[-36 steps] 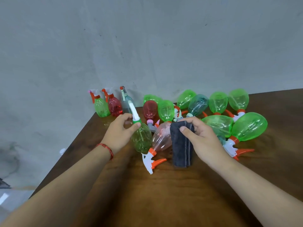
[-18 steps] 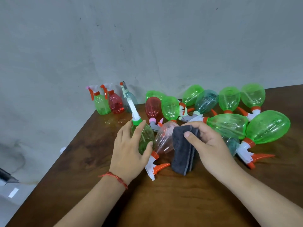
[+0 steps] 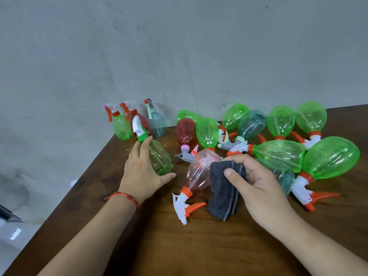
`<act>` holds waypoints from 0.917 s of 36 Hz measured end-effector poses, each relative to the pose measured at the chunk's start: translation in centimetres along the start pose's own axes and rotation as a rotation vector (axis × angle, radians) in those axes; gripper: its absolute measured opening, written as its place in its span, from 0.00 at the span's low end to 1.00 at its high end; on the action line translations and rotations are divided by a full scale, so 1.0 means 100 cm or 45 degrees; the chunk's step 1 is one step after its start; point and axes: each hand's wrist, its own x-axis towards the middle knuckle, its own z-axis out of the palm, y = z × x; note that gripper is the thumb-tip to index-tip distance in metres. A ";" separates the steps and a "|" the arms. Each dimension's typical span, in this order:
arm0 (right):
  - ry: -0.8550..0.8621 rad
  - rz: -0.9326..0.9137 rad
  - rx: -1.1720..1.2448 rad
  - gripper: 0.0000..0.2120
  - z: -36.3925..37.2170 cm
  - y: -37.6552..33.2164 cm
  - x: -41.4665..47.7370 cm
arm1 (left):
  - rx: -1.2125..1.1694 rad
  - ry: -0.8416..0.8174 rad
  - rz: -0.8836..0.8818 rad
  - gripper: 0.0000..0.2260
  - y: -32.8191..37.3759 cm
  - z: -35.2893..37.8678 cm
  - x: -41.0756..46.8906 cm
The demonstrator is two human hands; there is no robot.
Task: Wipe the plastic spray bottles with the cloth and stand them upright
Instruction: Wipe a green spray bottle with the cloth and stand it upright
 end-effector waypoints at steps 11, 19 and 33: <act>0.010 0.008 -0.057 0.10 0.002 -0.004 -0.001 | -0.459 0.020 0.221 0.55 0.008 -0.009 -0.009; 0.150 -0.051 -0.087 0.10 -0.004 -0.008 0.004 | -0.955 -0.109 0.508 0.55 0.058 -0.003 -0.057; 0.238 -0.120 -0.217 0.14 -0.023 -0.012 0.019 | -0.955 -0.190 0.602 0.50 0.092 0.011 -0.039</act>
